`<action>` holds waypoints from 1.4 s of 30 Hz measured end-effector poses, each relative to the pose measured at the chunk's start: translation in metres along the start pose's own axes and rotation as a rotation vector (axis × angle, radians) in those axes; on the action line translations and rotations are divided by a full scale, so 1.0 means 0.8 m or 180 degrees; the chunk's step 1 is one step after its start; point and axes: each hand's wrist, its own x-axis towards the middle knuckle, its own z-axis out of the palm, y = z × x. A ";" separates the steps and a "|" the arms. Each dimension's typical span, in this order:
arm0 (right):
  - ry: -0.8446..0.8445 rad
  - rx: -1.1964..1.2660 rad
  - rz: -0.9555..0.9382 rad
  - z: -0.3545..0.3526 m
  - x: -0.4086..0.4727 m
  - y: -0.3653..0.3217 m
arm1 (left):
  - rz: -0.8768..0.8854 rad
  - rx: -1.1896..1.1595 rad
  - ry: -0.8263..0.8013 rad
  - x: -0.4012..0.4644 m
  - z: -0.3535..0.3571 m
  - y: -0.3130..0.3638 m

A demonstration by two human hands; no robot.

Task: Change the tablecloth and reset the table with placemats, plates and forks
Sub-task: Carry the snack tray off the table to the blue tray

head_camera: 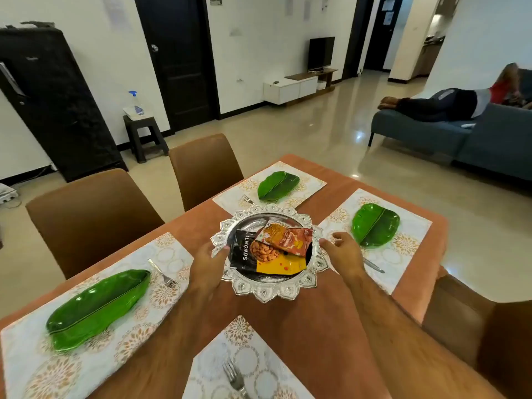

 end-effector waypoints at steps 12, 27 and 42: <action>-0.0756 0.1383 0.0801 0.053 0.072 0.021 | -0.0421 -0.0662 0.0349 0.056 0.033 -0.030; -0.0872 0.1754 0.0588 0.051 0.060 -0.009 | -0.0656 -0.0874 0.0423 0.063 0.012 -0.035; -0.2080 0.1665 0.0197 0.190 -0.127 -0.173 | -0.0557 -0.1284 0.1519 -0.083 -0.268 -0.060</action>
